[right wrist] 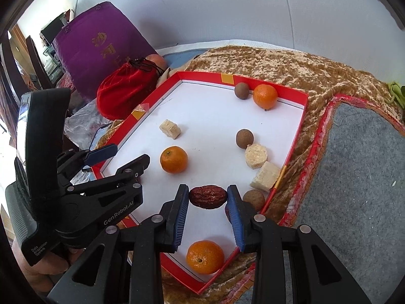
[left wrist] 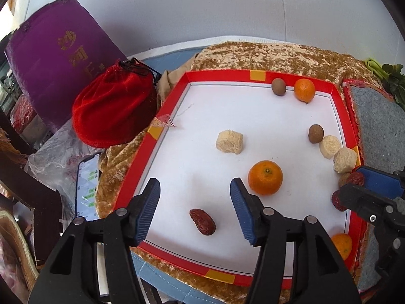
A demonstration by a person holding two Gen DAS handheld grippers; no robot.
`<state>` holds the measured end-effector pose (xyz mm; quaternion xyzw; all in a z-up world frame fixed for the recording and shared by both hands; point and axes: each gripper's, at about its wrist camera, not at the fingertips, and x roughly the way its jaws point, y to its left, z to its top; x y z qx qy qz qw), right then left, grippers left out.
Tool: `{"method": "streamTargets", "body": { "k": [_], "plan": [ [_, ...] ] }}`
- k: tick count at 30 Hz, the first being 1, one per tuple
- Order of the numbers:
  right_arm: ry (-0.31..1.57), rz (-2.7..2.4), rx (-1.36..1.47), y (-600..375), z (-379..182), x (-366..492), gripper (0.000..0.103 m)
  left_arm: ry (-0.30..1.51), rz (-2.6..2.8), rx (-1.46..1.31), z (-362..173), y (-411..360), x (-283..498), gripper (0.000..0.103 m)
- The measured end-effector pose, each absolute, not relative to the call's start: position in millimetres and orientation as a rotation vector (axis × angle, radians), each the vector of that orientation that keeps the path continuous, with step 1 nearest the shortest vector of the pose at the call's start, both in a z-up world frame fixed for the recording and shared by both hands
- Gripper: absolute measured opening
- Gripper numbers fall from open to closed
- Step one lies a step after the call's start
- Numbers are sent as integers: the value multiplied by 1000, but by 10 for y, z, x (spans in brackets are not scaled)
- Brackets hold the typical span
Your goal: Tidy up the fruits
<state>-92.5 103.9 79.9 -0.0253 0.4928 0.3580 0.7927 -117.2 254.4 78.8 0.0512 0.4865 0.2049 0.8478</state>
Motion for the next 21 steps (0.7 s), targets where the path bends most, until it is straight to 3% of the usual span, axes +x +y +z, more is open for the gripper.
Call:
{"method": "streamTargets", "body": {
  "k": [5, 9, 16, 21],
  "plan": [
    [972, 755, -41, 936, 1004, -940, 35, 894, 467, 107, 1060, 2520, -1234, 67],
    [858, 742, -57, 871, 1229, -1016, 39, 746, 492, 88, 1349, 2488, -1328, 85],
    [694, 700, -77, 745, 1560, -1115, 63, 593, 514, 76, 1652, 2435, -1486, 92],
    [649, 665, -66, 629, 1665, -1111, 66, 541, 489, 41, 1749, 2395, -1554, 103]
  ]
}}
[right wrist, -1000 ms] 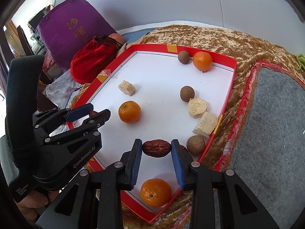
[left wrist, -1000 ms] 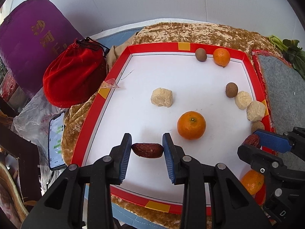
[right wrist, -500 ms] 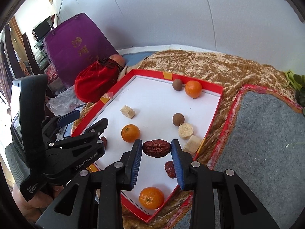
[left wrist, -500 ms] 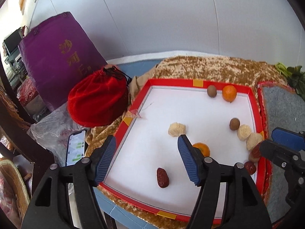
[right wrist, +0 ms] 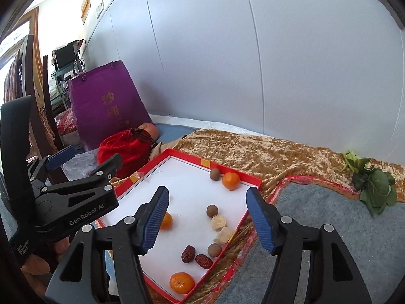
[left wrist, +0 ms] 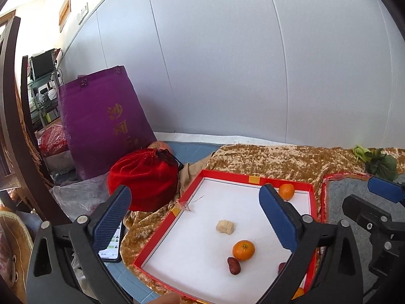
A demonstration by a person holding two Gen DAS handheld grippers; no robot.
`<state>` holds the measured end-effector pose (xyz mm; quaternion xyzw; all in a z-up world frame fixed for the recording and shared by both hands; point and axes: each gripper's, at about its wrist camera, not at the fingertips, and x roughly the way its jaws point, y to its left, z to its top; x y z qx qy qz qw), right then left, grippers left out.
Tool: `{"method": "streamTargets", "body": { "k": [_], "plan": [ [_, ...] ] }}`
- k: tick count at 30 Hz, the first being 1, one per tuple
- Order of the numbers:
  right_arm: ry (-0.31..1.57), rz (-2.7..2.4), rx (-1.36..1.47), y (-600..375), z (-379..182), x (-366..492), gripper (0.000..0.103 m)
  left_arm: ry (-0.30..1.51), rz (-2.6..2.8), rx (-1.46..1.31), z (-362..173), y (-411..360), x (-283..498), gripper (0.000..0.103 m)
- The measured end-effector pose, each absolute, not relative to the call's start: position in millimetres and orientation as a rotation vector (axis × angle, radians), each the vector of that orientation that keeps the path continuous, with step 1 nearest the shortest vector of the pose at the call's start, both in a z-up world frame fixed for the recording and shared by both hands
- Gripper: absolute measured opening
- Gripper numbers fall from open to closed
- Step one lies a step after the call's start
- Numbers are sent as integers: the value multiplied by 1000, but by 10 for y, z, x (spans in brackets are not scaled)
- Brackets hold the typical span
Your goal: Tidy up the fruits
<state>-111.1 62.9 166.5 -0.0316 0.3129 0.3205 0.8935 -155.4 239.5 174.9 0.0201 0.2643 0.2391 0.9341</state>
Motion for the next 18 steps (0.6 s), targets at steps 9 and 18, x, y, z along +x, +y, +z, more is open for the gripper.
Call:
{"method": "streamTargets", "body": {
  "k": [9, 18],
  "plan": [
    [557, 640, -77, 478, 1829, -1297, 71, 505, 478, 0, 1863, 2359, -1630, 103],
    [527, 632, -77, 358, 1833, -1508, 81, 515, 462, -37, 1889, 2377, -1692, 103]
  ]
}}
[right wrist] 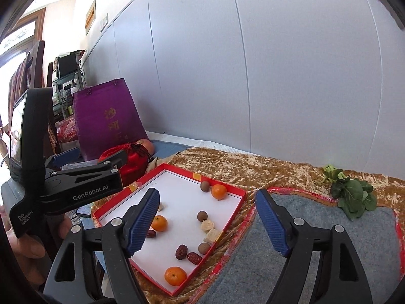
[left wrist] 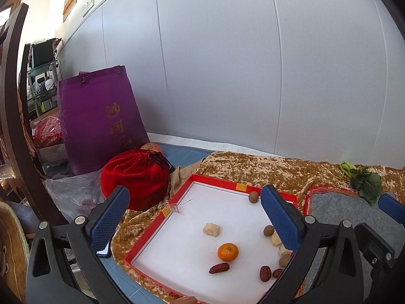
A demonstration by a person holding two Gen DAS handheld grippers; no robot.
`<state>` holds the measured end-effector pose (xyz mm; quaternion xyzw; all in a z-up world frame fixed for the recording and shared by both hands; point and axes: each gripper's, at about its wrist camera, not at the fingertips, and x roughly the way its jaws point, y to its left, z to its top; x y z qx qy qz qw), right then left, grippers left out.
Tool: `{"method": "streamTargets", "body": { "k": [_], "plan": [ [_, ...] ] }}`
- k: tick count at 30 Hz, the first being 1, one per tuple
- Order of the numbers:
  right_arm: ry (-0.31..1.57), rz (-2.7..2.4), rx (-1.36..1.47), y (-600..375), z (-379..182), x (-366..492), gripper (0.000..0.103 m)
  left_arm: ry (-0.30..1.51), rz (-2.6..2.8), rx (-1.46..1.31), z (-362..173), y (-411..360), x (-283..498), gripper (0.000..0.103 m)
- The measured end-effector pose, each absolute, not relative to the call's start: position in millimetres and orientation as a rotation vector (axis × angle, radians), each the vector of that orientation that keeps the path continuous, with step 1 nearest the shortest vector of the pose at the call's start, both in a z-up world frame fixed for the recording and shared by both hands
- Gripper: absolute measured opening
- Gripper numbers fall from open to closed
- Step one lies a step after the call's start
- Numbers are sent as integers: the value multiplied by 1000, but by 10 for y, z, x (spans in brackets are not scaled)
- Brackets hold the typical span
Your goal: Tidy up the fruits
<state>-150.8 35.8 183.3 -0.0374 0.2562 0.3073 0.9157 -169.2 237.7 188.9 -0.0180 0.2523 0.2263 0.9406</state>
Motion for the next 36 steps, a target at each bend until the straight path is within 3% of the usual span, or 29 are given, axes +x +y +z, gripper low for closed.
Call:
{"method": "streamTargets", "body": {
  "k": [9, 36],
  "plan": [
    [476, 626, -120, 430, 1835, -1567, 89, 492, 506, -47, 1929, 2442, -1779, 103],
    [450, 648, -149, 505, 1822, -1654, 89, 485, 514, -45, 1958, 2462, -1840, 103]
  ]
}}
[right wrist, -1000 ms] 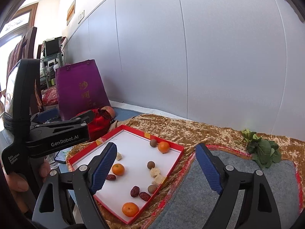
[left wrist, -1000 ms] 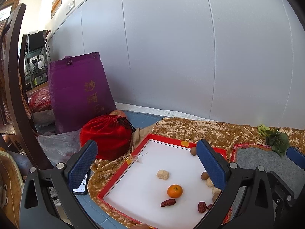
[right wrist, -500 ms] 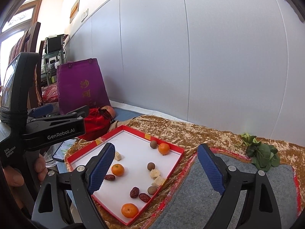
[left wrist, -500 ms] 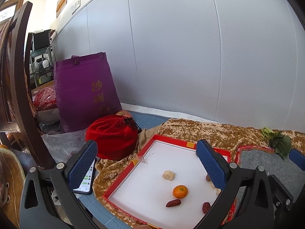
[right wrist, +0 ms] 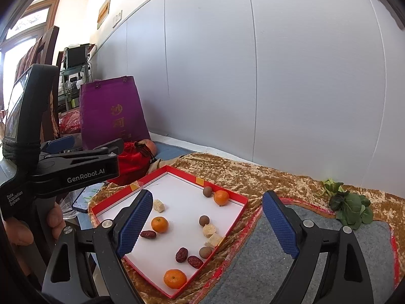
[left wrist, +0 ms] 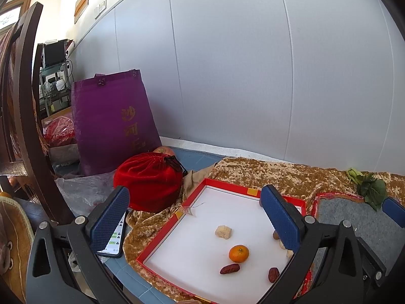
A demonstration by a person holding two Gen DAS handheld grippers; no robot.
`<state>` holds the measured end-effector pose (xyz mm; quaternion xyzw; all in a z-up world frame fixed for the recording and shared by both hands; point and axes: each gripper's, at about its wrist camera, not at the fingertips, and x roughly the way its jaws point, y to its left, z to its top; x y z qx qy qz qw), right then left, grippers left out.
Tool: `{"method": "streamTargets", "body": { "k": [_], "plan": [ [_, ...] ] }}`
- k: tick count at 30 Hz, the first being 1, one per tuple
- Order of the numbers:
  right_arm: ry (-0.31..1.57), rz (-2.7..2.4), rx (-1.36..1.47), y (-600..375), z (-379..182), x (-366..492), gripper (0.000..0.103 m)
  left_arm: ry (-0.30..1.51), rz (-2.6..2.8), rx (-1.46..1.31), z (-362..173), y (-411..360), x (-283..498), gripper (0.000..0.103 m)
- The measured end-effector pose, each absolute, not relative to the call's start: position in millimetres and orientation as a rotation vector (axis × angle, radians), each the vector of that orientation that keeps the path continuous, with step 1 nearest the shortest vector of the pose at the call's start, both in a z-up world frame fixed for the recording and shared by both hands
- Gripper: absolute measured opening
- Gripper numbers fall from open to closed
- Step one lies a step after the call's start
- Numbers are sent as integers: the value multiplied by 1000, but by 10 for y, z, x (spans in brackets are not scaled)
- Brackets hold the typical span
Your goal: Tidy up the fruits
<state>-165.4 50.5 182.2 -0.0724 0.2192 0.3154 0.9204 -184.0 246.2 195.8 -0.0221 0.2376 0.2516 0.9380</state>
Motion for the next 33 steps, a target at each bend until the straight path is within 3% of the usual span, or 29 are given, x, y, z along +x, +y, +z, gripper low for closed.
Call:
{"method": "streamTargets", "body": {
  "k": [33],
  "plan": [
    [446, 642, -156, 524, 1814, -1675, 89, 476, 502, -37, 1980, 2427, -1868, 103]
  ]
}}
